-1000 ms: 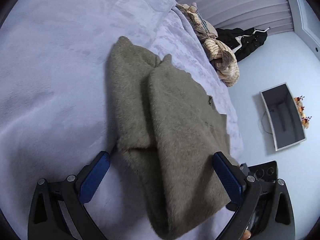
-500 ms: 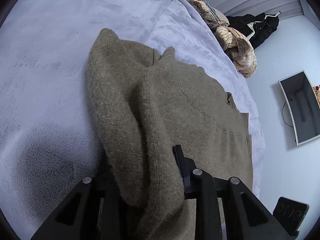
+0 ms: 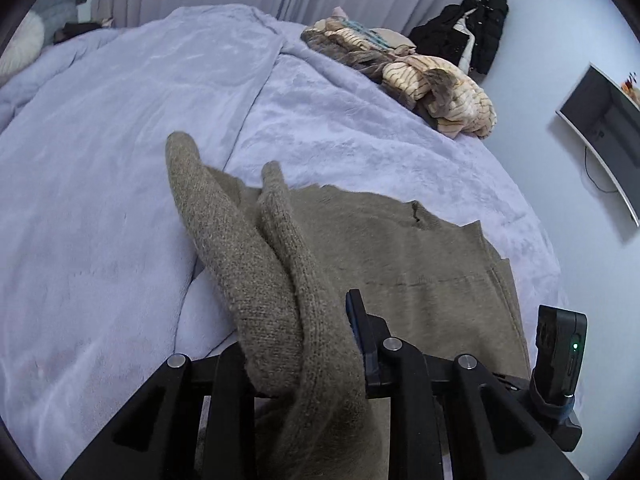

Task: Fold small clothes
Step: 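Grasp the folded sweater with the left gripper while the right gripper holds it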

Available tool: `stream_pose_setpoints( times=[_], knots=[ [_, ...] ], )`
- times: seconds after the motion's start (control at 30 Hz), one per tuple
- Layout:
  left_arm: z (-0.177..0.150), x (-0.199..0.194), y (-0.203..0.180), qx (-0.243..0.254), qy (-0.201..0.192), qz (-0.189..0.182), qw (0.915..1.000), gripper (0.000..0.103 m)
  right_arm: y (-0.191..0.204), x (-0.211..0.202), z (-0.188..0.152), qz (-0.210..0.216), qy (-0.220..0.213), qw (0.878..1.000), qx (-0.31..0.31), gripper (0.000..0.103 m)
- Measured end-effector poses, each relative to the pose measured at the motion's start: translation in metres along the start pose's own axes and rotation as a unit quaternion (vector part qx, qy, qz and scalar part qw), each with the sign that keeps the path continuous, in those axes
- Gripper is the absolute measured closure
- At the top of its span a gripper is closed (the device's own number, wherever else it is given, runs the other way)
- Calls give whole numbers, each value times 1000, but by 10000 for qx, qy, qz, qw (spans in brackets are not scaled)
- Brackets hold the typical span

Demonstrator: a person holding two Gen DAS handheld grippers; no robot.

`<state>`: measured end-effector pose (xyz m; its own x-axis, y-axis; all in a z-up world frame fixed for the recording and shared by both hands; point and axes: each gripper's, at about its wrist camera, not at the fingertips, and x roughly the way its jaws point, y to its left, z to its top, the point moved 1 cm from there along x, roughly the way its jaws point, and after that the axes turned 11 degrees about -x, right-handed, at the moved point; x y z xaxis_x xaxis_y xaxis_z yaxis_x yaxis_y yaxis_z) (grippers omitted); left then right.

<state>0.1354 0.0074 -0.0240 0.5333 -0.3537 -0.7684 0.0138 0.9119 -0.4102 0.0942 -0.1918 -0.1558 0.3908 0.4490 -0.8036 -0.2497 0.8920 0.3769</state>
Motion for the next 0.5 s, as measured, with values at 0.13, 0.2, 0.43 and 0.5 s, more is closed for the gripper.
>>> stream_pose_setpoints(
  times=[0.13,0.2,0.43,0.5],
  knots=[
    [5,-8,-75,809,-149,-83,9966,77,-35,-30,-15,899,-482,9920,743,87],
    [1,-1,-113,1230,-141,-75,9923,77,-54,-52,-26,1009,-846,9866,967,84],
    [-62,69,-225,2702,306,131,9622,76,-140,-97,-75,1273,-1636,9555,2100,72],
    [-78,83,-234,2850,495,186,9571,74,-156,-93,-87,1571,-1732,9412,2438,73]
  ],
)
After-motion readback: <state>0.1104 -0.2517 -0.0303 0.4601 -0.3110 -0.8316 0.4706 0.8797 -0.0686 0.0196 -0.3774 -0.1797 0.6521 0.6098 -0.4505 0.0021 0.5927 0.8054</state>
